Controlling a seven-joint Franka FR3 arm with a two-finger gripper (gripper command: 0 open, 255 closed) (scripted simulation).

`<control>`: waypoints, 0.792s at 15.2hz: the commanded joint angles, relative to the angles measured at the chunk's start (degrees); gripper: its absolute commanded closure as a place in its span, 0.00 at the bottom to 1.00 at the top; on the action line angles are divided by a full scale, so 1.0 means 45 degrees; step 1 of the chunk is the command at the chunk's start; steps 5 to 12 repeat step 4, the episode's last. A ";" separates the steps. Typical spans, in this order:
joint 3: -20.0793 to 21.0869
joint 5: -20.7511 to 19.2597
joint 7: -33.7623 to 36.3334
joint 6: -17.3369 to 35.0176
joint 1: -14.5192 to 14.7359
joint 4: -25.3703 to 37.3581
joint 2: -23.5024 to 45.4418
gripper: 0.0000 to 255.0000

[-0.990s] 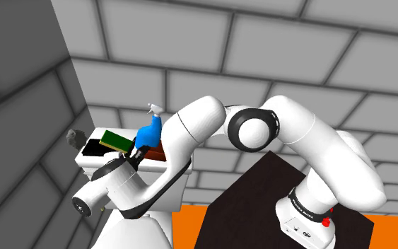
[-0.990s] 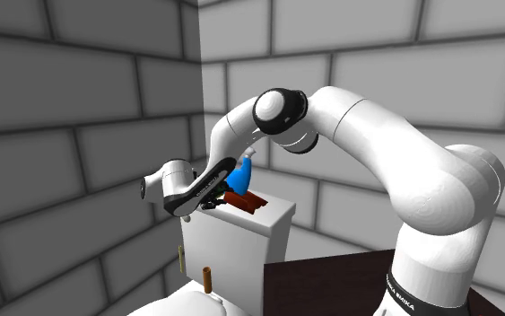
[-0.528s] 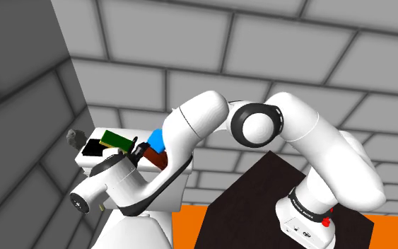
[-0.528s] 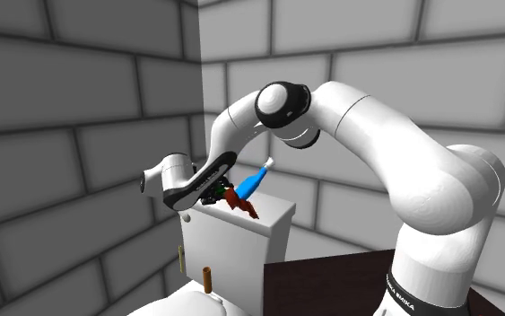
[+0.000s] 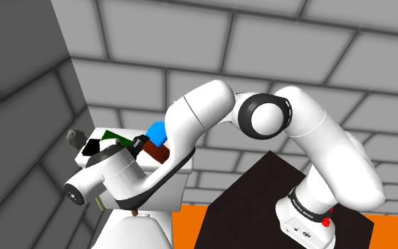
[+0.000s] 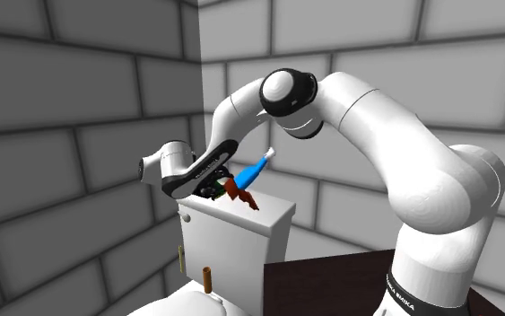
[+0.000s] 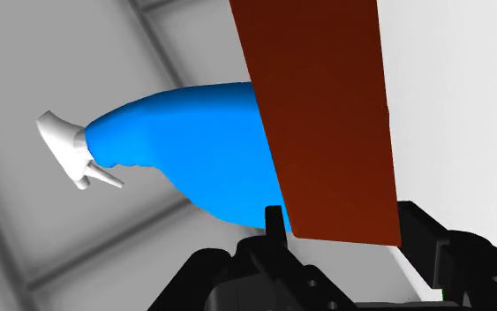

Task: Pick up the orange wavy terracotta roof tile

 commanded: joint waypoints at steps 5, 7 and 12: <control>0.0102 0.0091 -0.0199 -0.0131 -0.0048 -0.0119 -0.0359 1.00; 0.0102 0.0091 -0.0199 -0.0131 -0.0048 -0.0119 -0.0359 1.00; 0.0102 0.0091 -0.0199 -0.0131 -0.0048 -0.0119 -0.0359 1.00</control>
